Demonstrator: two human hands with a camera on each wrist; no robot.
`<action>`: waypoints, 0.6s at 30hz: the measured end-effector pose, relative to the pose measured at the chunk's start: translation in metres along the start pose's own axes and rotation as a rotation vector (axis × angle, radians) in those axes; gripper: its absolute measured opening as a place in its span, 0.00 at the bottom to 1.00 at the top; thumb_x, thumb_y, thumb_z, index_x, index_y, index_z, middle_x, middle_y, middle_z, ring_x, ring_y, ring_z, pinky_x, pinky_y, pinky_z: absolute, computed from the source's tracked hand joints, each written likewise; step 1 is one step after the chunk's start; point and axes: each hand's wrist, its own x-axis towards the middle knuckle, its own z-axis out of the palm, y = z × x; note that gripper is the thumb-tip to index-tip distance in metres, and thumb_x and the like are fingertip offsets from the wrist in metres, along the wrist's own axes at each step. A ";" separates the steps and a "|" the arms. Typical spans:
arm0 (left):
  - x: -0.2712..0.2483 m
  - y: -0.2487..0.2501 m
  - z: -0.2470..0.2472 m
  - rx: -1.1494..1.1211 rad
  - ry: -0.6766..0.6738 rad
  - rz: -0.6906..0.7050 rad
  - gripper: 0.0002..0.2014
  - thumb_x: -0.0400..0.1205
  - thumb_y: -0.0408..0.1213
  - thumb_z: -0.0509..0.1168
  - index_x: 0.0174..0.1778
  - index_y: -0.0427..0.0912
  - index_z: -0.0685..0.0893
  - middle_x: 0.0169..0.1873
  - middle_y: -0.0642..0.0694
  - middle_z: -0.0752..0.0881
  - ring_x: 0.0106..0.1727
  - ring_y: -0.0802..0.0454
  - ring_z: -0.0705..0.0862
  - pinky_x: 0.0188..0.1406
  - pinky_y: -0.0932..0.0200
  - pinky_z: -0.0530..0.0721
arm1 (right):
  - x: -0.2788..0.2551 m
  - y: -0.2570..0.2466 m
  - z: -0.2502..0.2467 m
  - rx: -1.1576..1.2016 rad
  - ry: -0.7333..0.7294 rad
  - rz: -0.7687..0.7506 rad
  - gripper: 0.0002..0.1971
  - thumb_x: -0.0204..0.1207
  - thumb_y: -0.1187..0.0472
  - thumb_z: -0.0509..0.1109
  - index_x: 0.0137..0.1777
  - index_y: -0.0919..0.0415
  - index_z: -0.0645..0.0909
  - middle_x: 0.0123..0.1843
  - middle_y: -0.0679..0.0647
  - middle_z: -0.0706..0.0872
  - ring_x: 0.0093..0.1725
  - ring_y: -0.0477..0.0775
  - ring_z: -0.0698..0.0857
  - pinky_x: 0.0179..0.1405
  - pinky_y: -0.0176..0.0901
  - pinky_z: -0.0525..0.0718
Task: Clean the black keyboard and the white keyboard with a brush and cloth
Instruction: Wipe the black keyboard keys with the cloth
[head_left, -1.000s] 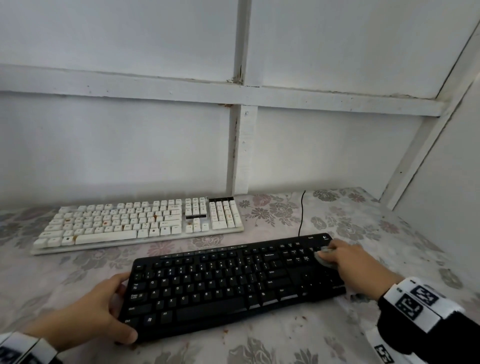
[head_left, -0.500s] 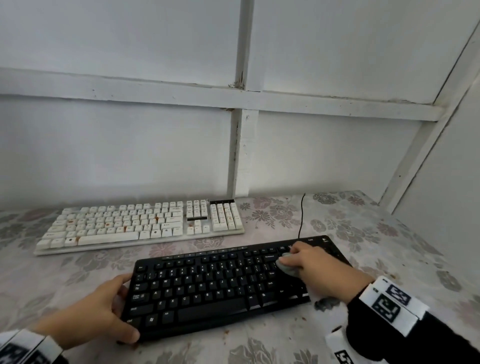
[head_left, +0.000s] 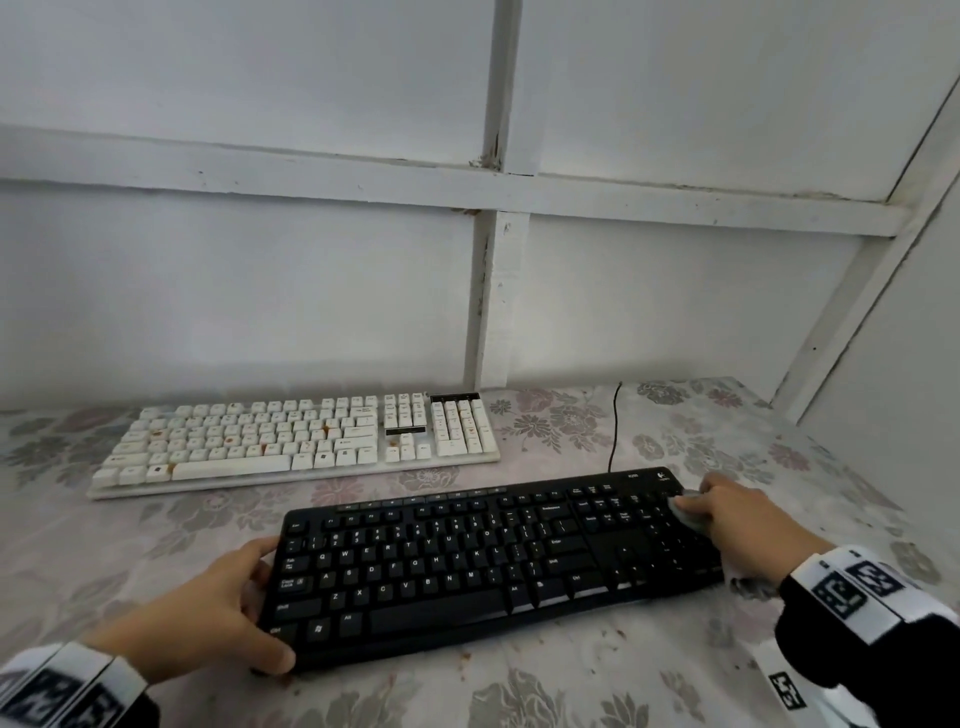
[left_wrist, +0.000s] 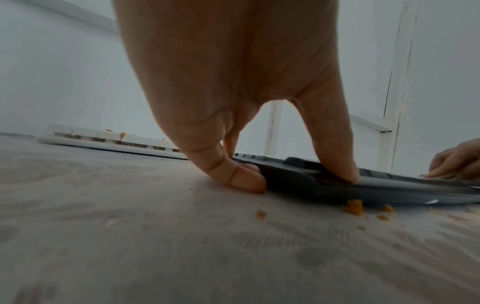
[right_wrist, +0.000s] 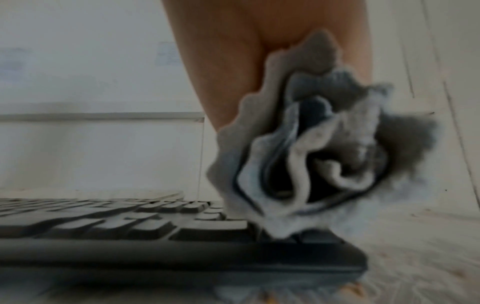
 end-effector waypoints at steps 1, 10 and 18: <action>0.002 -0.003 -0.001 0.004 -0.007 -0.011 0.51 0.52 0.24 0.81 0.69 0.51 0.65 0.52 0.40 0.79 0.36 0.54 0.85 0.28 0.68 0.80 | 0.003 -0.001 -0.002 -0.004 -0.001 0.029 0.10 0.80 0.67 0.59 0.54 0.63 0.82 0.41 0.46 0.66 0.41 0.50 0.77 0.37 0.37 0.70; 0.006 -0.013 -0.004 0.026 -0.007 -0.037 0.52 0.50 0.32 0.82 0.69 0.54 0.64 0.56 0.45 0.79 0.50 0.52 0.82 0.41 0.67 0.79 | -0.021 -0.175 -0.023 0.207 -0.076 -0.503 0.16 0.71 0.71 0.63 0.29 0.52 0.66 0.43 0.48 0.68 0.43 0.56 0.78 0.48 0.46 0.78; 0.005 -0.007 -0.004 0.121 0.013 -0.057 0.55 0.50 0.38 0.81 0.75 0.50 0.62 0.61 0.51 0.79 0.60 0.53 0.80 0.59 0.54 0.82 | -0.056 -0.324 -0.015 0.028 -0.144 -0.852 0.13 0.80 0.67 0.62 0.62 0.66 0.80 0.61 0.62 0.69 0.58 0.67 0.70 0.54 0.56 0.70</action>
